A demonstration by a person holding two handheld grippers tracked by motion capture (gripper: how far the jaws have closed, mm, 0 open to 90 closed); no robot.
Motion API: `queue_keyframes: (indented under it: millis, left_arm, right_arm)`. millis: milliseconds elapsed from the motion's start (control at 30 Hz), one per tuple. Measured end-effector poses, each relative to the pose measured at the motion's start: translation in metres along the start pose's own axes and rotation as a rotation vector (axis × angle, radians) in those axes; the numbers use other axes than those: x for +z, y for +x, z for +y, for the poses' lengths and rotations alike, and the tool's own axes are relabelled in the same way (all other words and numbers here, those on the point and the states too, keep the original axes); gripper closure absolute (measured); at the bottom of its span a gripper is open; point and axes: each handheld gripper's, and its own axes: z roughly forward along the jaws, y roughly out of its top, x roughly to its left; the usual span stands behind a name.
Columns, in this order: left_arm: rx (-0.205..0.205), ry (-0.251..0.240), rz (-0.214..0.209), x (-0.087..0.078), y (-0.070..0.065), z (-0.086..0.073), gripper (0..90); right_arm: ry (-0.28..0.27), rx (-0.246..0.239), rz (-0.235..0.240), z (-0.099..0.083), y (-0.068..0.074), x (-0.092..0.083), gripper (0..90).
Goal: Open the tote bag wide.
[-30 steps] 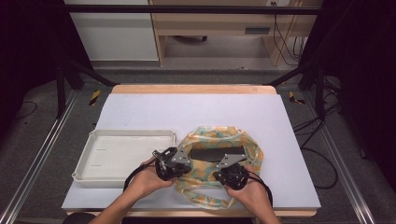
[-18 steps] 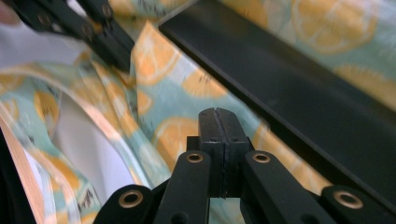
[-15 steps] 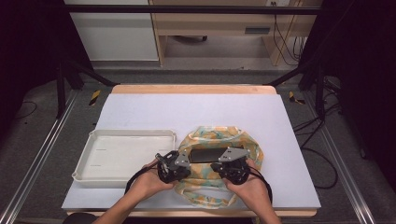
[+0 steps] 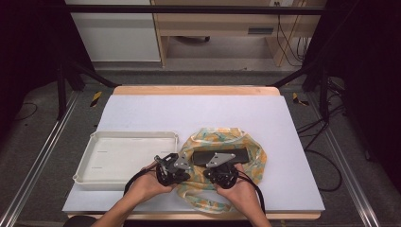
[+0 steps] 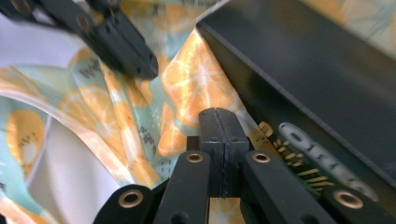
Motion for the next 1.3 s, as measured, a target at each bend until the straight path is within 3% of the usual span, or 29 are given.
queue_keyframes:
  millis: [300,433,567,633,767,867,1300]
  left_arm:
    - [-0.030,-0.098,0.017,-0.022,0.005,0.009,90.0]
    - [-0.051,-0.122,0.076,-0.027,0.013,0.018,90.0]
    - [-0.052,-0.104,0.111,-0.025,0.020,0.022,89.9]
    - [-0.066,-0.082,0.152,-0.021,0.029,0.025,90.0]
    - [-0.087,-0.069,0.154,-0.015,0.040,0.029,90.0]
    - [-0.091,-0.057,0.179,-0.011,0.047,0.034,90.0]
    - [-0.144,-0.015,0.169,0.009,0.069,0.038,90.0]
  right_arm:
    - [0.022,0.002,0.004,-0.003,0.000,0.005,90.0]
    - [0.017,0.006,0.009,-0.003,0.001,0.005,90.0]
    - [0.017,0.004,0.011,-0.004,0.001,0.005,90.0]
    - [0.017,0.004,0.012,-0.004,0.001,0.005,90.0]
    - [0.016,0.003,0.014,-0.003,0.002,0.005,90.0]
    - [0.013,0.001,0.016,-0.003,0.003,0.006,90.0]
    - [0.014,0.000,0.028,-0.001,0.006,0.007,90.0]
